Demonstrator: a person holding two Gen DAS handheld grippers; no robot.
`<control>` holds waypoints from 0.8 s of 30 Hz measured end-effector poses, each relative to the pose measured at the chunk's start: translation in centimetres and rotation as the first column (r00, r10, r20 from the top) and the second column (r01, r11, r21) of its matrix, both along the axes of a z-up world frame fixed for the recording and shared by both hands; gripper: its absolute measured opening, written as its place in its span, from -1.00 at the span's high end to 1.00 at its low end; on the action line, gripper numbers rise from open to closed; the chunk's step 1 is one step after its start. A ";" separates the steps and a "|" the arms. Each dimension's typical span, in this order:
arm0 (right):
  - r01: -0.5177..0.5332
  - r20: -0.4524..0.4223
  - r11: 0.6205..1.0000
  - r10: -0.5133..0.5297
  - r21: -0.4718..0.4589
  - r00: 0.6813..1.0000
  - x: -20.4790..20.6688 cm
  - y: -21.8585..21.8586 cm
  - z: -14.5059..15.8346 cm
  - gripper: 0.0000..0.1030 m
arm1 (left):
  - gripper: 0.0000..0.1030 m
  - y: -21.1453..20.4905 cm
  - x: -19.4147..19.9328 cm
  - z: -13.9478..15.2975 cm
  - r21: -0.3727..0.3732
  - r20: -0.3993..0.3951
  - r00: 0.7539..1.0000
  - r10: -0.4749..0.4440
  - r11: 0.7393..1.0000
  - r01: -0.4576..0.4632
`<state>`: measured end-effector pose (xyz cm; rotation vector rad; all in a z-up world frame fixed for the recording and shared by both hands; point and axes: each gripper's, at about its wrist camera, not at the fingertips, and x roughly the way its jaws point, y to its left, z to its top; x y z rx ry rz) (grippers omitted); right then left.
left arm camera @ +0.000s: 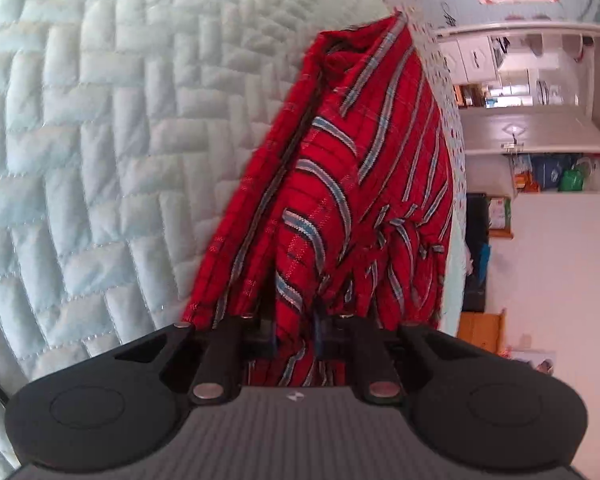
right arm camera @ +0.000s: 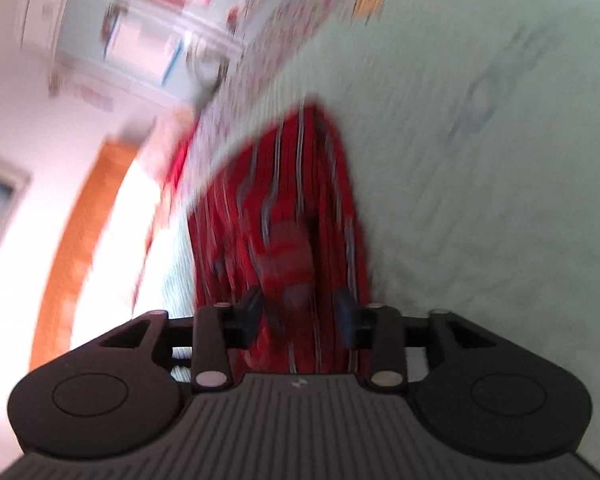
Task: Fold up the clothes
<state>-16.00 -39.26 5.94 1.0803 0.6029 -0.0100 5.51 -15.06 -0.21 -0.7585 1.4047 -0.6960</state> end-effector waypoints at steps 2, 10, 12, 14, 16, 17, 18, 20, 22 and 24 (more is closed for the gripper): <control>0.056 0.048 0.998 -0.057 0.016 0.997 -0.3 -1.5 1.6 0.18 | 0.70 0.1 -0.1 0.1 0.000 0.001 1.000 -0.005 1.000 0.005; -0.173 0.198 0.984 0.163 0.035 0.967 12.8 -0.7 3.8 0.18 | 0.72 -0.7 -1.3 0.9 -0.010 -0.022 0.999 -0.028 1.000 0.028; -0.244 0.214 0.968 0.227 0.054 0.950 16.3 0.6 3.7 0.18 | 0.75 -1.1 -1.9 0.9 0.000 -0.030 0.998 -0.054 0.999 0.054; -0.314 0.232 0.947 0.290 0.071 0.928 19.8 1.8 3.6 0.19 | 0.75 -1.1 -2.3 0.4 0.000 -0.041 0.997 -0.066 0.998 0.066; -0.382 0.251 0.920 0.351 0.087 0.902 23.3 3.1 3.5 0.19 | 0.86 -0.6 -2.4 -0.3 -0.005 -0.058 0.997 -0.058 0.998 0.057; -0.413 0.244 0.905 0.380 0.101 0.892 24.9 3.7 3.0 0.19 | 0.96 -0.4 -2.5 -0.6 -0.008 -0.067 0.996 -0.053 0.999 0.053; -0.434 0.195 0.893 0.408 0.121 0.892 25.9 4.0 1.3 0.38 | 0.97 -0.2 -2.5 -1.0 -0.011 -0.076 0.996 -0.049 0.999 0.048; -0.474 0.120 0.876 0.463 0.084 0.878 26.3 4.6 -1.5 1.00 | 0.97 0.2 -3.1 -0.1 -0.031 -0.037 0.995 -0.091 0.995 0.090; -0.515 0.043 0.856 0.513 0.051 0.857 26.7 5.2 -4.3 1.00 | 0.93 0.7 -3.8 1.2 -0.051 0.016 0.989 -0.145 0.988 0.145; -0.532 0.017 0.847 0.531 0.022 0.847 27.0 5.5 -5.4 1.00 | 0.92 1.1 -4.5 3.4 -0.119 0.080 0.975 -0.206 0.969 0.214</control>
